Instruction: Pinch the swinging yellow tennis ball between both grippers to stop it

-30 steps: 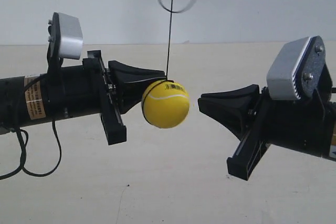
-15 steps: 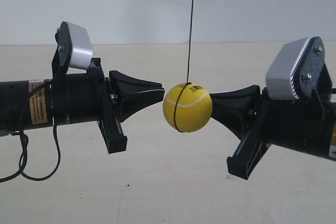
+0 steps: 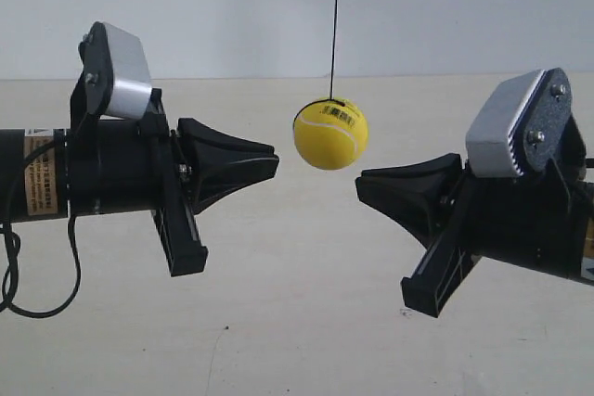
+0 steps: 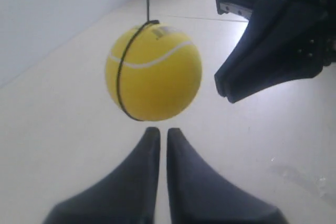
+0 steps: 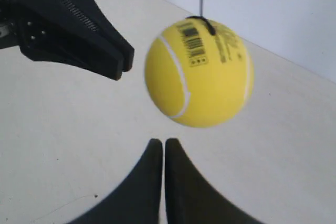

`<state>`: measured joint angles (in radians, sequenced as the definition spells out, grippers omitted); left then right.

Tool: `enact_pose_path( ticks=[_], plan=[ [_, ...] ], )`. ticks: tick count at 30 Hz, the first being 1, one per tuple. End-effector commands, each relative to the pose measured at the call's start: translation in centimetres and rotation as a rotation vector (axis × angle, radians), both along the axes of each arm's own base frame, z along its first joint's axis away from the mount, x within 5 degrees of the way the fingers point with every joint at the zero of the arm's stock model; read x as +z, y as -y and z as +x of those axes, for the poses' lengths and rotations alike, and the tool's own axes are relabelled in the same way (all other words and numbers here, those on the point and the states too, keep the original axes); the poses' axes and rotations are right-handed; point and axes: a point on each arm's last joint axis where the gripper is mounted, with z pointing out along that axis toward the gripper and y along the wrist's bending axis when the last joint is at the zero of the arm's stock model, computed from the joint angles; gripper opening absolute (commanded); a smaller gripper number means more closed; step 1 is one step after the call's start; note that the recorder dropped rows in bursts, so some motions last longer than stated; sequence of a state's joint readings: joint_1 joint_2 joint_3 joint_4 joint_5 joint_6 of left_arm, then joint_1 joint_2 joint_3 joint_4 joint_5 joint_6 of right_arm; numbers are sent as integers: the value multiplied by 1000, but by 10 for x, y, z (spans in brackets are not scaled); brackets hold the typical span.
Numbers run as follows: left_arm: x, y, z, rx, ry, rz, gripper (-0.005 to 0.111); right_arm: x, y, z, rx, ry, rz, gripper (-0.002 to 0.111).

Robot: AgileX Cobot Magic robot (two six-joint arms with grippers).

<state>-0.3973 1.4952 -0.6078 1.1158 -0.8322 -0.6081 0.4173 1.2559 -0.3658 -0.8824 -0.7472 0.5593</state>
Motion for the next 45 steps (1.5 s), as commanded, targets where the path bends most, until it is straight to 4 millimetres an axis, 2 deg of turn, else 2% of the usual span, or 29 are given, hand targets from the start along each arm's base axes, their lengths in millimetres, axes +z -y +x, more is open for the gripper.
enact_pose_path(
  ticks=[1, 6, 16, 25, 45],
  plan=[
    [-7, 5, 6, -1, 9, -103, 5, 8, -2, 2, 8, 69, 48, 0],
    [-20, 7, 14, 23, 0, -139, 5, 9, 4, 10, -98, 93, 40, 0],
    [-13, 6, 19, 76, 71, -190, 5, 11, 7, 13, -148, 98, 63, 0],
    [-16, 18, 6, -40, 49, -158, 5, 3, 0, 9, -54, 48, 56, 0],
    [-20, 17, 8, -15, 33, -117, 5, 1, -2, 7, -27, 24, 45, 0]
  ],
)
